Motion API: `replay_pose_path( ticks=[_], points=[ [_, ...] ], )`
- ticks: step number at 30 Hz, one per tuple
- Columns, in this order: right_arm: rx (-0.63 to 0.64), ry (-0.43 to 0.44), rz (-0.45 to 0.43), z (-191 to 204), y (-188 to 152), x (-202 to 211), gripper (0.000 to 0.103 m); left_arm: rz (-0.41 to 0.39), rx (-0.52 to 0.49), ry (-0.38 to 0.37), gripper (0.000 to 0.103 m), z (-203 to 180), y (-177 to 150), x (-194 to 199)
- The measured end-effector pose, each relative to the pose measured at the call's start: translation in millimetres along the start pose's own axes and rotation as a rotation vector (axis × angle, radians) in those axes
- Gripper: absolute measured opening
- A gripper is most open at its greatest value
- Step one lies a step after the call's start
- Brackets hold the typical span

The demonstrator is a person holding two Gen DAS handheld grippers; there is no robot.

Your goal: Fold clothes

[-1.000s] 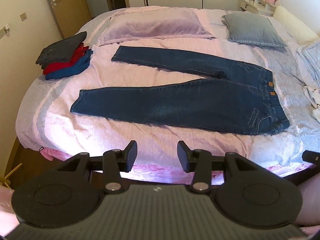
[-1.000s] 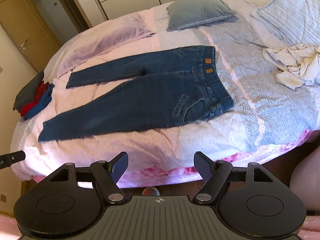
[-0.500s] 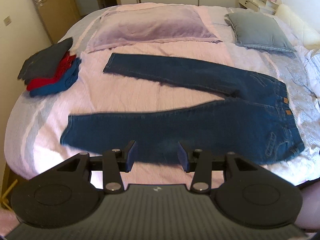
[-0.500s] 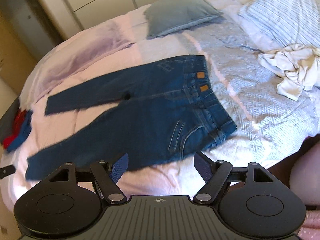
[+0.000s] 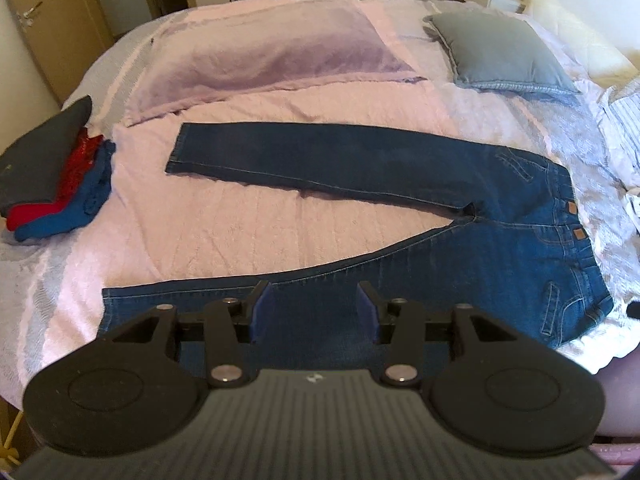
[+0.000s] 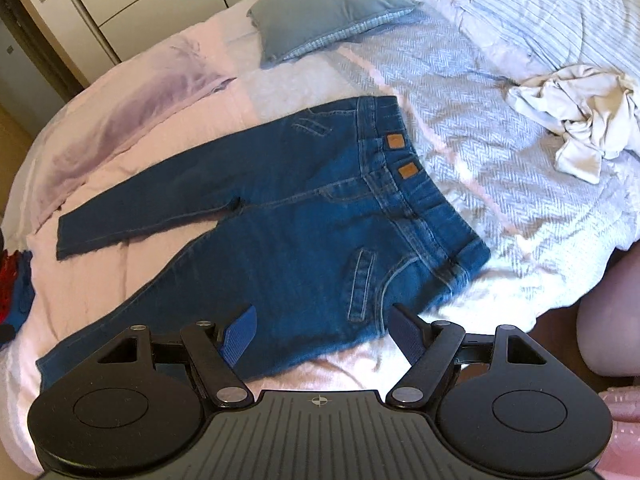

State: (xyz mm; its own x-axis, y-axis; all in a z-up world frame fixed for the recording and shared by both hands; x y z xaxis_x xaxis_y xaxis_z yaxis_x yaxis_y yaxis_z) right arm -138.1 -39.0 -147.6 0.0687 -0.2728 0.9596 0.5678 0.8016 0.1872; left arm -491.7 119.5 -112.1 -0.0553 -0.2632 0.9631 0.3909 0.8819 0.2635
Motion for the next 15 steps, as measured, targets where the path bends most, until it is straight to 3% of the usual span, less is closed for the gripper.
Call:
replay_pose_path(
  ticks=[8,15],
  points=[
    [0.048,0.007,0.001,3.1,47.2,-27.4,0.076,0.005,0.030,-0.006,0.042,5.8,31.6,-28.6],
    [0.117,0.023,0.042,-6.6,118.4,-76.2,0.076,0.001,-0.002,-0.009,0.042,-13.2,87.3,-80.0]
  ],
)
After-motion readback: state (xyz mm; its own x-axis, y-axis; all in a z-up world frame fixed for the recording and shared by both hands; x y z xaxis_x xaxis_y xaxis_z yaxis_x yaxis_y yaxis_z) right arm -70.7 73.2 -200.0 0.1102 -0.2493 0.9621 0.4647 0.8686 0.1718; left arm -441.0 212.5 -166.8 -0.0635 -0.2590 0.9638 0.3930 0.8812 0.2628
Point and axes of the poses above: each gripper's, at about its wrist camera, not at the fingertips, and x roughly against the way its jaws point, z to its left, y to its top, the point moved 2 cm from there along -x, roughly the way its jaws point, and after that the axes turned 15 degrees about z, right-handed, at the moved point
